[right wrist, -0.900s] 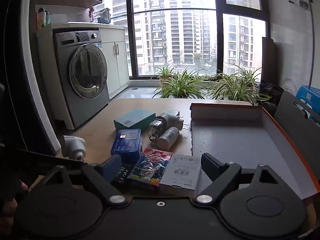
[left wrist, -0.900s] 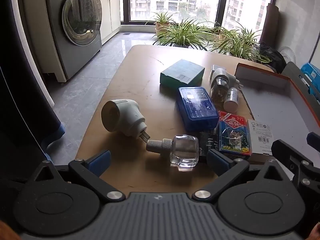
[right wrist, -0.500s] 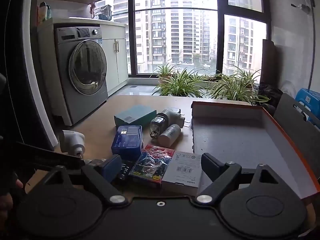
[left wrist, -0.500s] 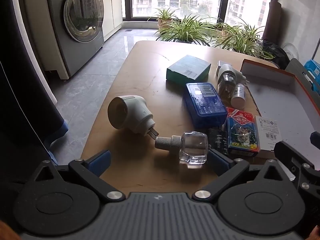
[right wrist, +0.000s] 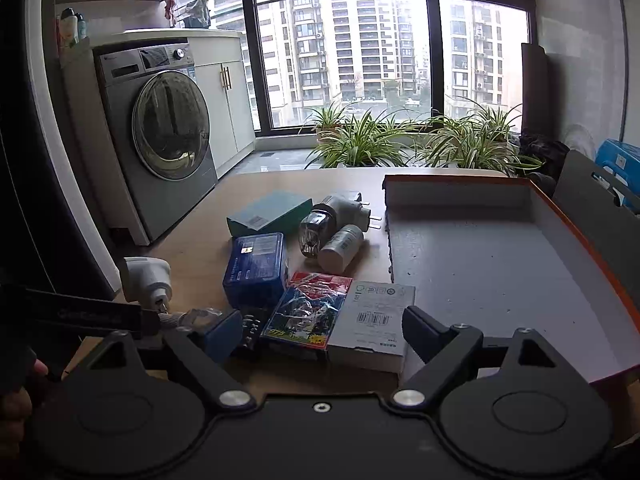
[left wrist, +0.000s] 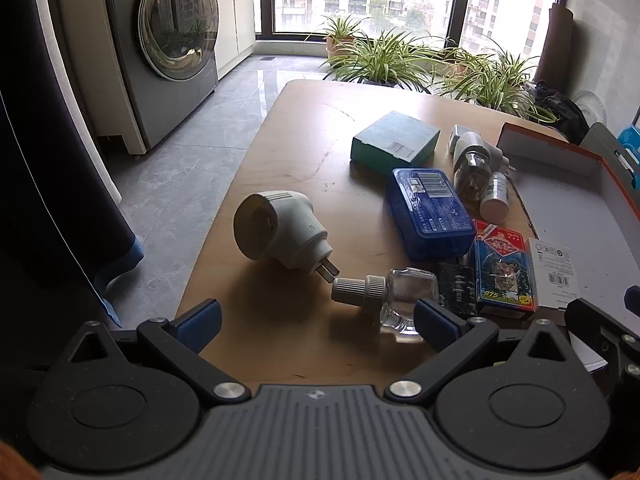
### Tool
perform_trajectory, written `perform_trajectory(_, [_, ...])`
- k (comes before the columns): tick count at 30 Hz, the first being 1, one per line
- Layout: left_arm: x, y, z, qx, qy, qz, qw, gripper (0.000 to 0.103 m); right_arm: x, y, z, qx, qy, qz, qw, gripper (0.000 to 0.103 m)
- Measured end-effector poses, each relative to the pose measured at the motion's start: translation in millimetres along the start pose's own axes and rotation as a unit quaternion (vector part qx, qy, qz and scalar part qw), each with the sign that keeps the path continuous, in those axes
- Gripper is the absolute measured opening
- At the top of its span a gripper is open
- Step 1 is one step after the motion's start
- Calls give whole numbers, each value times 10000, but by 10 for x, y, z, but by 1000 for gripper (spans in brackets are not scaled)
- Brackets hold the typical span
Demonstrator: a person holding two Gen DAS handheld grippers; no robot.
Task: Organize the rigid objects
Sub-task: 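Move the left tool toward the white plug-in adapter on the table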
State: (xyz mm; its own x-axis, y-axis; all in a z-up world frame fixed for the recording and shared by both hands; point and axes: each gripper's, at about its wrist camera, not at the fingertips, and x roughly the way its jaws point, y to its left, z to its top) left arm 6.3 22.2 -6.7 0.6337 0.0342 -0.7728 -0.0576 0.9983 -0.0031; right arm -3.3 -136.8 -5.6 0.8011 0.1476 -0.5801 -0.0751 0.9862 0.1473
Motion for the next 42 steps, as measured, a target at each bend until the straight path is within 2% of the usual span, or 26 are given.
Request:
perform_trajectory(13, [63,156,33,-149,47,73,9999,103,59,-20,2,108,176,37,9998,102])
perform_trajectory(42, [163,276,122,-291,82,164,9994,103,141,-16,-22,105,267,-53,9996,102])
